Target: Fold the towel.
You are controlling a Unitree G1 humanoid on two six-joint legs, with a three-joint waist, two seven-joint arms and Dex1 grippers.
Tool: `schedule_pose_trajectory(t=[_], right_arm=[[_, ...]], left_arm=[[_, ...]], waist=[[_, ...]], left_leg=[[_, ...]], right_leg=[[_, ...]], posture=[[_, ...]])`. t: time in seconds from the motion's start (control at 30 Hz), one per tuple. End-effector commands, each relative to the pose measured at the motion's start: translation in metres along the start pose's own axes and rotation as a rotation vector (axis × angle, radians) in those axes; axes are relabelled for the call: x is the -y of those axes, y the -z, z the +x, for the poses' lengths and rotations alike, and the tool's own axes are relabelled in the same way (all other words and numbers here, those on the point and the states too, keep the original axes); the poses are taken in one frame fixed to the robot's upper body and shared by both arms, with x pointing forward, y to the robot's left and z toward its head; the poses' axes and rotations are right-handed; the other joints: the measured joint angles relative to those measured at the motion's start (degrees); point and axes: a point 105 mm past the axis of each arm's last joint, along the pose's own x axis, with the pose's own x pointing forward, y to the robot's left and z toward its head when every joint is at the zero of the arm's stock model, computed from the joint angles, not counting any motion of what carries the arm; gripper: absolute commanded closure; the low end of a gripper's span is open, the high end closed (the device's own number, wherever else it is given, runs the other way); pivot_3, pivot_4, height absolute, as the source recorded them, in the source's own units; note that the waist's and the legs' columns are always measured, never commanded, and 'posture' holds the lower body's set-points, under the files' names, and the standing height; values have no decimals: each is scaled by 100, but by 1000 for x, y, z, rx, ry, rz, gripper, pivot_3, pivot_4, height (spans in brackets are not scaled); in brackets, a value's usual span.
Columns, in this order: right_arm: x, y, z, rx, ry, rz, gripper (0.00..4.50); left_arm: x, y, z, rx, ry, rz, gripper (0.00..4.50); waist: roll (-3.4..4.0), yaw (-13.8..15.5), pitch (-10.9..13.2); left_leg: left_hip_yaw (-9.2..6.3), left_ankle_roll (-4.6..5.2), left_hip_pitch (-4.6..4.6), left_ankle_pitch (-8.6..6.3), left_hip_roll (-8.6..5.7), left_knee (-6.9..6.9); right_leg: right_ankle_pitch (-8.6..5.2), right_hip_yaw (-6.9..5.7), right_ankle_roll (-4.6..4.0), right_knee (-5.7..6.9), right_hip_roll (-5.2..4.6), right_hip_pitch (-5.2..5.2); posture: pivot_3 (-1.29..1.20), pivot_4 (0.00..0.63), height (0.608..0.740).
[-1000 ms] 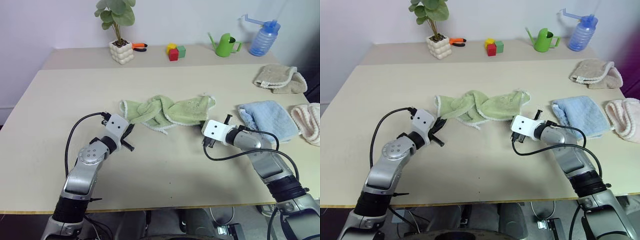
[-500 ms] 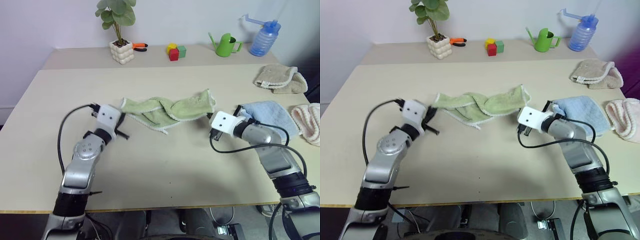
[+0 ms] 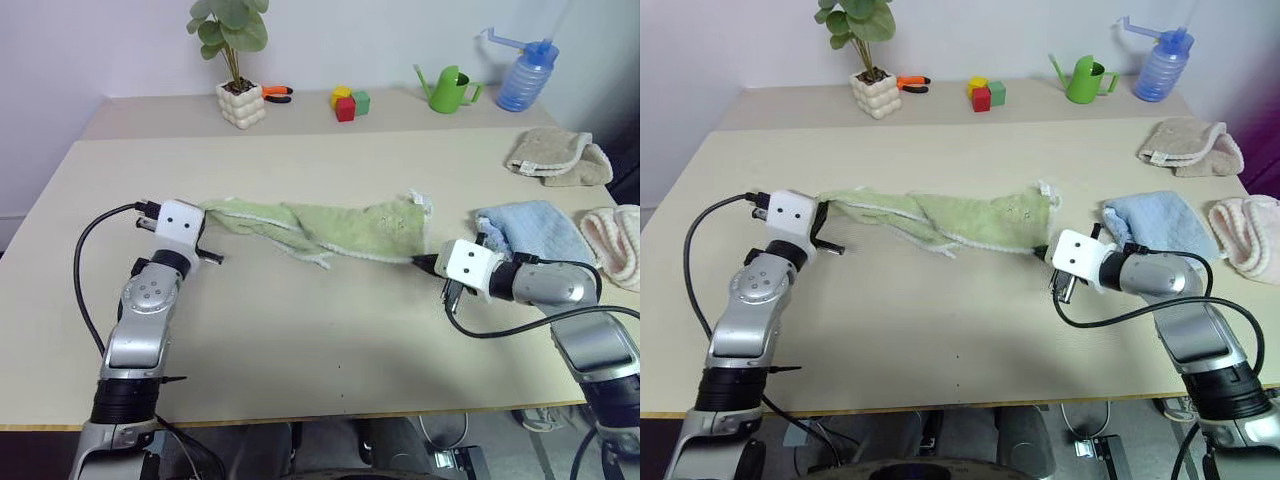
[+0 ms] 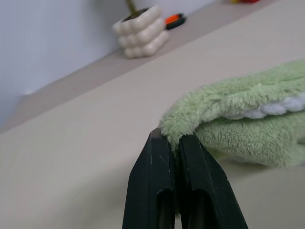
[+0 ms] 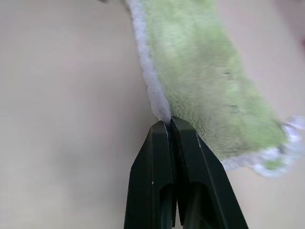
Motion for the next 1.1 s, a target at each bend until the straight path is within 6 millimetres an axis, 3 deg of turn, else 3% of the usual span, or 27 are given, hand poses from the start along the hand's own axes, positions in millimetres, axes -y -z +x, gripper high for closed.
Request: schedule_pose_trajectory(t=[0.03,0.27,0.37,0.43,0.8,0.9,0.97,1.1], right_arm=[[3,-7,-1,18,13,-23,4461],[-5,23,13,-60,26,-54,4461],[0,26,17,-56,75,-96,3589],[4,28,19,-65,99,-129,2633],[11,35,32,-95,155,-145,2633],[11,37,33,-103,154,-130,3464],[11,37,32,-106,153,-128,4424],[12,36,30,-102,161,-129,4474]], left_arm=[[3,0,-5,9,32,26,4500],[16,3,-8,5,89,13,4500],[18,-1,-9,13,96,1,4500],[21,-2,-10,18,108,-3,4500],[34,-9,-9,38,145,-23,4500],[35,-9,-10,39,149,-25,4500],[34,-9,-11,38,150,-24,4500],[33,-9,-12,38,147,-23,4500]], waist=[[0,3,0],[0,9,0],[0,5,0],[-1,-7,0],[-7,-18,-5],[-8,-6,-5],[-8,7,-5],[-8,6,-5]], left_leg=[[0,0,0,0,0,0],[0,-1,-1,0,-2,1],[0,-2,-1,0,-2,1],[0,-2,1,1,-2,1],[1,-6,5,3,0,2],[1,-6,5,3,0,2],[1,-6,4,3,0,2],[1,-6,4,3,-2,2]], right_leg=[[0,0,0,0,-1,0],[0,0,0,0,-3,0],[0,0,0,1,-3,-1],[0,0,0,2,-3,0],[0,0,-1,6,1,2],[1,0,-1,6,1,2],[1,0,-1,5,0,2],[1,0,-1,4,-2,3]], posture=[[0,150,731],[0,150,731],[0,150,731],[0,150,731],[0,150,731],[0,150,731],[0,150,731],[0,150,731]])
